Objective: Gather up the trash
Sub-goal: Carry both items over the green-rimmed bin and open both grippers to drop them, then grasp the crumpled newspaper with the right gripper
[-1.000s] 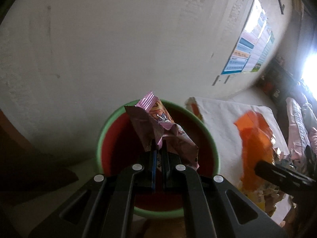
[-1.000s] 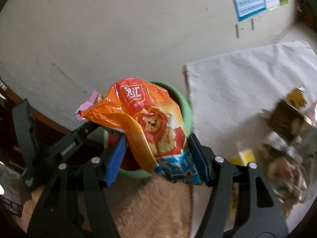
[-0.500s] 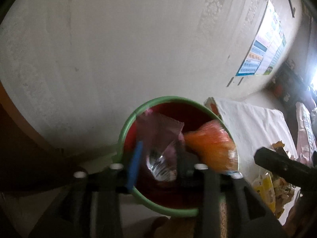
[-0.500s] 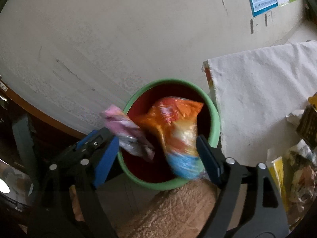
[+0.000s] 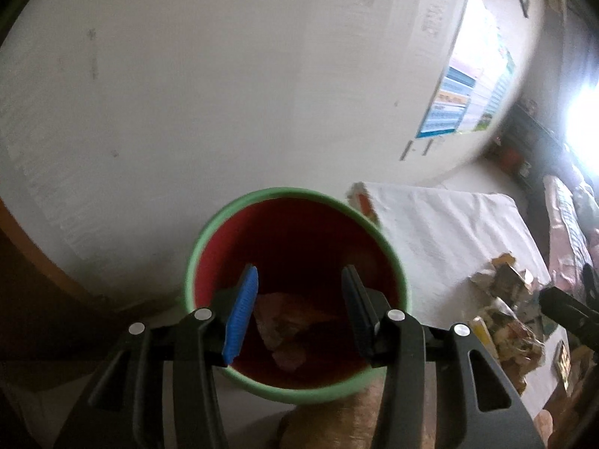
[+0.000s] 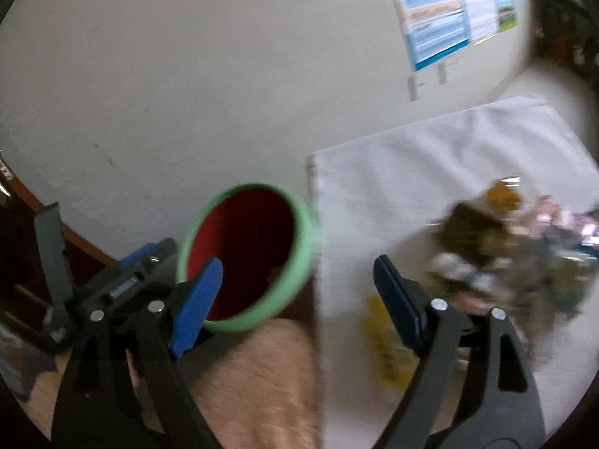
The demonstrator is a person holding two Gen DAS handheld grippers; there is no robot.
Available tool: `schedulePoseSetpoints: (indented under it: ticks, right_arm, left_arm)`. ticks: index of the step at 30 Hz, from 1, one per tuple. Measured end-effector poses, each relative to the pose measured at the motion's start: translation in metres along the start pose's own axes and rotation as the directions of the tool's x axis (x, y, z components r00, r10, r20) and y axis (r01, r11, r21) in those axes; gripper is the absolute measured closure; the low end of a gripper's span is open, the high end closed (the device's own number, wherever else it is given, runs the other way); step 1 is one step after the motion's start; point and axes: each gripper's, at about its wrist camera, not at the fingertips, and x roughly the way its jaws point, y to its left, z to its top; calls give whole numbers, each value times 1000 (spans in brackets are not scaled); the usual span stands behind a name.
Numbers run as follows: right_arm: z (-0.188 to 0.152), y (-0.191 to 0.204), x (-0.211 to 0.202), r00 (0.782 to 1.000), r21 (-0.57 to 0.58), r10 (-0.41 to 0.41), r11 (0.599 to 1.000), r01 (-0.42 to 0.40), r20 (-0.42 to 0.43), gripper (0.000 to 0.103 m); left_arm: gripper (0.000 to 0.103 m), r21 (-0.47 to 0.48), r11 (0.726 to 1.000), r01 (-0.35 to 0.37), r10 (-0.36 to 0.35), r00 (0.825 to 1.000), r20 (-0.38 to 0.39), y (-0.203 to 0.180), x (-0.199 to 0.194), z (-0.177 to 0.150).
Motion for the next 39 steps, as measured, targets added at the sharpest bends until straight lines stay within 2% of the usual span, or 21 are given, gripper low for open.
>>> schedulePoseSetpoints:
  ticks: [4, 8, 12, 15, 18, 21, 23, 25, 26, 28, 32, 35, 39]
  right_arm:
    - [-15, -35, -28, 993, 8, -121, 993, 121, 18, 21]
    - [-45, -72, -47, 976, 56, -219, 974, 218, 7, 21]
    - [-62, -99, -43, 978, 154, -208, 965, 210, -29, 21]
    - [-62, -103, -36, 976, 136, -214, 967, 217, -36, 21]
    - [-67, -110, -21, 975, 139, -205, 967, 215, -81, 22]
    - [-72, -116, -9, 982, 176, -161, 969, 175, -95, 26]
    - [-72, -116, 2, 978, 161, -175, 968, 192, -113, 30]
    - [-74, -120, 11, 980, 185, -147, 968, 171, -132, 42]
    - [-75, -121, 12, 984, 206, -125, 967, 150, -129, 46]
    - [-75, -120, 5, 986, 209, -130, 967, 149, -100, 62]
    - [-72, -113, -30, 989, 203, -147, 969, 140, 20, 64]
    - [-70, -110, -47, 984, 202, -166, 968, 149, 69, 64]
    - [-69, -110, -68, 966, 215, -216, 959, 183, 143, 64]
  left_arm:
    - [58, 29, 999, 30, -30, 1000, -8, -20, -1, -2]
    - [58, 49, 994, 97, -96, 995, -35, -50, -2, -4]
    - [58, 115, 981, 155, -147, 986, -74, -83, -3, -18]
    - [58, 152, 972, 181, -167, 981, -102, -101, -4, -27]
    - [58, 171, 967, 188, -170, 979, -114, -112, -6, -32]
    - [58, 179, 967, 184, -163, 979, -122, -116, -8, -34]
    - [58, 166, 968, 190, -168, 976, -138, -119, -6, -36]
    - [58, 161, 967, 196, -171, 973, -156, -122, -3, -39]
    - [58, 168, 966, 195, -168, 973, -160, -125, -2, -41]
    - [58, 181, 964, 193, -164, 972, -166, -130, -1, -45]
    - [56, 207, 959, 192, -153, 970, -190, -141, 7, -52]
    - [56, 220, 951, 217, -166, 959, -229, -156, 21, -58]
    - [51, 273, 937, 218, -143, 952, -270, -181, 41, -69]
